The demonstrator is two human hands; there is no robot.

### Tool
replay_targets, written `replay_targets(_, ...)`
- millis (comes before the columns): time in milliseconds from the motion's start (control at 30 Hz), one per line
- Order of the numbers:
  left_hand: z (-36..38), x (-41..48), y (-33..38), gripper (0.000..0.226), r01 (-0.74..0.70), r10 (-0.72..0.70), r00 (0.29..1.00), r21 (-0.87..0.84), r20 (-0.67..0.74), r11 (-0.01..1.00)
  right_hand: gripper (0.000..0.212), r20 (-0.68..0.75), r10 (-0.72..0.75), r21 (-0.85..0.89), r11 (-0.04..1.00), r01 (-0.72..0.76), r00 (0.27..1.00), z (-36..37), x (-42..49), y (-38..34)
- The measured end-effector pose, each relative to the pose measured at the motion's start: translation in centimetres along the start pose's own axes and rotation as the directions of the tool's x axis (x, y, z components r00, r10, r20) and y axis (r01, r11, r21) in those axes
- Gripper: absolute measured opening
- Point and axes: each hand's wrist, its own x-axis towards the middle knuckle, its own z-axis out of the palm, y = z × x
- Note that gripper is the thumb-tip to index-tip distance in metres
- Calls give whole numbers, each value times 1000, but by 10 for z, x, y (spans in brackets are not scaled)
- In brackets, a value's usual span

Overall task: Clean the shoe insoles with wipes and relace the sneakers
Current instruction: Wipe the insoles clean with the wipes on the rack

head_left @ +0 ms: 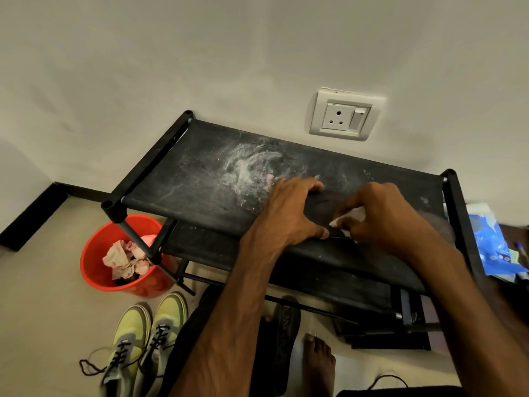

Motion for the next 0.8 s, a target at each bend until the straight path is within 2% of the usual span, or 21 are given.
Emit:
replay_targets(133,-1,0,-1,73,-43,43,999,56,9,997,19,-123,48,64,997,-41,991,5,7,3)
replay_targets(300,-5,-2,3,61,-55,52,998,80,36,995,20,-107,54,79,996,-45,993,5,7,2)
replay_targets(467,-8,-1,5,48,22,-23,999,27,22,999,18,-74,23,42,999,-20,997,1,3,2)
replay_targets(533,-7,-1,4,50,39,-39,999,23,22,999,18,-42,2,6,1000,-2,999,-1,1,3)
replay_targets(633,-5,-2,4,65,22,-23,1000,56,21,998,19,-46,-1,12,1000,1,999,1,3,5)
replay_targets(800,-2,-1,2,70,-6,4,1000,82,22,997,16,-242,31,158,987,8,970,10,24,8)
